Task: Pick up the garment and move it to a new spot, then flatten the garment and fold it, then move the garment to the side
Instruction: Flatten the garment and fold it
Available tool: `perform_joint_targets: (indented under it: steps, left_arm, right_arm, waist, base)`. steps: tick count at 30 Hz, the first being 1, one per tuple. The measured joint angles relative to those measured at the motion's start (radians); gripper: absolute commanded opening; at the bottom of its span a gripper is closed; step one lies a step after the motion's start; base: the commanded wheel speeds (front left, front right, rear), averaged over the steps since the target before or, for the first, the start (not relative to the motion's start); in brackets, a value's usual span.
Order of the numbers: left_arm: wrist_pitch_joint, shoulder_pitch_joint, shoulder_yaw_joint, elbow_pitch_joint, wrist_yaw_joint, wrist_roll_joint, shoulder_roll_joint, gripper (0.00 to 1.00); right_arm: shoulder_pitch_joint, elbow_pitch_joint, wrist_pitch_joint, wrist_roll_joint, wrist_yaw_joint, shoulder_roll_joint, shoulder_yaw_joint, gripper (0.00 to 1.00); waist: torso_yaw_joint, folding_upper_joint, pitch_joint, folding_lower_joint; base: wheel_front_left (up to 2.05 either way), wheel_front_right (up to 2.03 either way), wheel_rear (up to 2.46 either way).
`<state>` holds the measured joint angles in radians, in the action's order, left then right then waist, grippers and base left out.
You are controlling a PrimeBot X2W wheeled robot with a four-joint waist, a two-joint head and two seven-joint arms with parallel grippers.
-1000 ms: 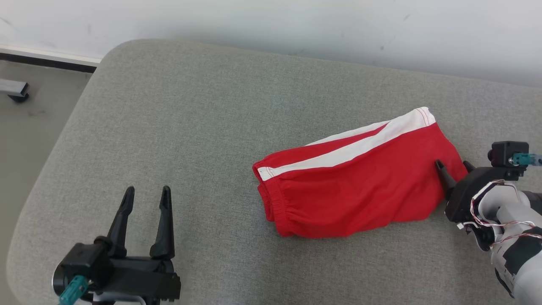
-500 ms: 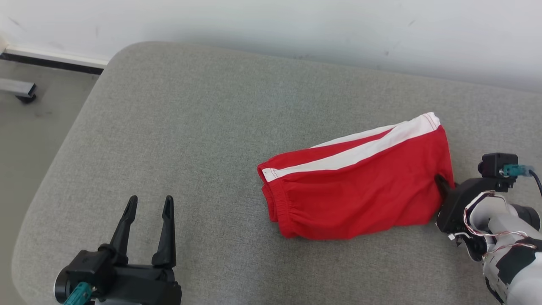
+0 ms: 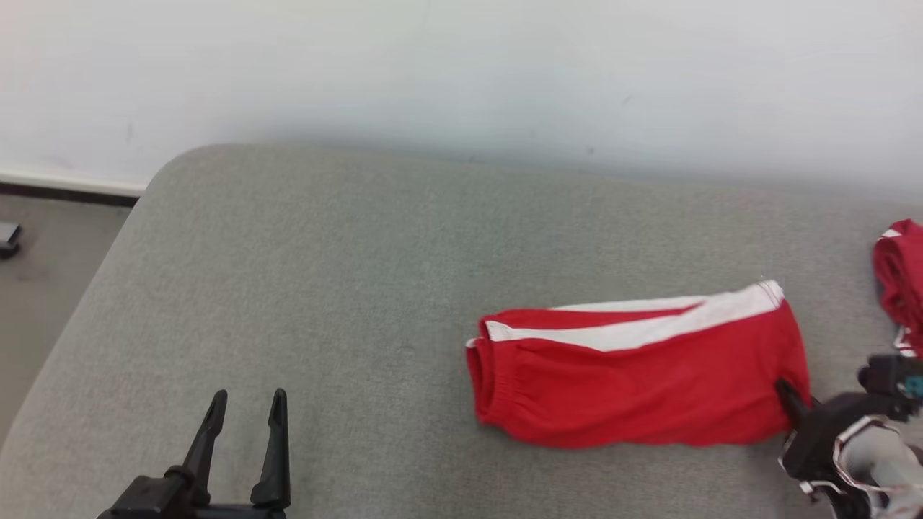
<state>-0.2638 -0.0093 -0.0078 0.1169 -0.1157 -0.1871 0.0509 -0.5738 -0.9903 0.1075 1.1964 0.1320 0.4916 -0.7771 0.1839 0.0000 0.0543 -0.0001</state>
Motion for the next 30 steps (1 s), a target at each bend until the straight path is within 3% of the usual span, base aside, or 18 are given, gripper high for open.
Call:
perform_joint_targets:
  steps: [11, 18, 30]
  left_arm:
    - [0.000, 0.026, 0.013, -0.005, -0.007, 0.019, 0.000, 1.00]
    - [0.000, 0.039, 0.013, -0.005, -0.008, 0.026, 0.000, 1.00]
    - [0.000, 0.044, 0.012, -0.007, -0.007, 0.027, 0.000, 1.00]
  right_arm:
    - [0.119, 0.000, 0.048, 0.085, 0.000, 0.107, 0.048, 0.00]
    - [0.097, 0.042, 0.078, 0.074, 0.000, 0.087, 0.041, 0.00]
    - [0.061, 0.311, 0.118, -0.013, 0.000, 0.025, -0.042, 0.00]
  waist:
    - [-0.051, 0.0000, -0.062, -0.0001]
    - [-0.059, 0.0000, -0.070, 0.0000]
    - [-0.066, 0.0000, -0.096, 0.0000]
  base:
    - [0.00, 0.00, 0.00]
    - [0.00, 0.00, 0.00]
    - [0.00, 0.00, 0.00]
